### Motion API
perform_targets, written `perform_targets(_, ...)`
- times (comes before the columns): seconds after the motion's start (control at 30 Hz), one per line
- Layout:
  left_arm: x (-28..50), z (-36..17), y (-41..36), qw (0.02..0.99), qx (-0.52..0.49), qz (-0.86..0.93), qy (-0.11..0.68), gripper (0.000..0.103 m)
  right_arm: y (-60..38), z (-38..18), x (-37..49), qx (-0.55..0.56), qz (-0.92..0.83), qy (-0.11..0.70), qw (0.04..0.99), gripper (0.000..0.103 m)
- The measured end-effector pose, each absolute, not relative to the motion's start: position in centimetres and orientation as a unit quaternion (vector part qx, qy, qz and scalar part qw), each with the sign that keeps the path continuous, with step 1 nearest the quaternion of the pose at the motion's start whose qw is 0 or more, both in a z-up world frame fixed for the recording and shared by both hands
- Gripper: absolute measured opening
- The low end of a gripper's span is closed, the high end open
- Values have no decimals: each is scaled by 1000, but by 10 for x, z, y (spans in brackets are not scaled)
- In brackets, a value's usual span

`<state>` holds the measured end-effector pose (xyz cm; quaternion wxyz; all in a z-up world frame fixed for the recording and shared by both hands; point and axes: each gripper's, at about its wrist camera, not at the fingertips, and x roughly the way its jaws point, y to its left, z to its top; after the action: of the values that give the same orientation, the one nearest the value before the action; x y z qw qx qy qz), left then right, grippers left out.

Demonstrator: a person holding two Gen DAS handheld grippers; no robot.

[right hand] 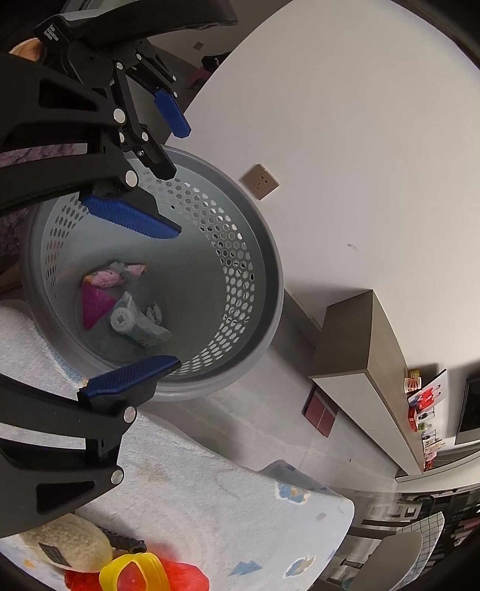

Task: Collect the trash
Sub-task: 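Open both grippers to drop the cloth and lid into the wastebasket, then move both grippers back over the table toward the plush ball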

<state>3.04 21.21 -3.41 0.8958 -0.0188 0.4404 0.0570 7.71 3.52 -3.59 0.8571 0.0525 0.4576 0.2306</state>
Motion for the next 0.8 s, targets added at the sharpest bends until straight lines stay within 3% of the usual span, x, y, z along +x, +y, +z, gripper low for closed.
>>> perform_targets(0.23,30,-33,214,898,-21,62,436,82,37,-35,74,52,229,458,857,63)
perform_targets(0.8,27,-29,211,903,-19,58,426,84,19,-33,58,64,207,459,862,63)
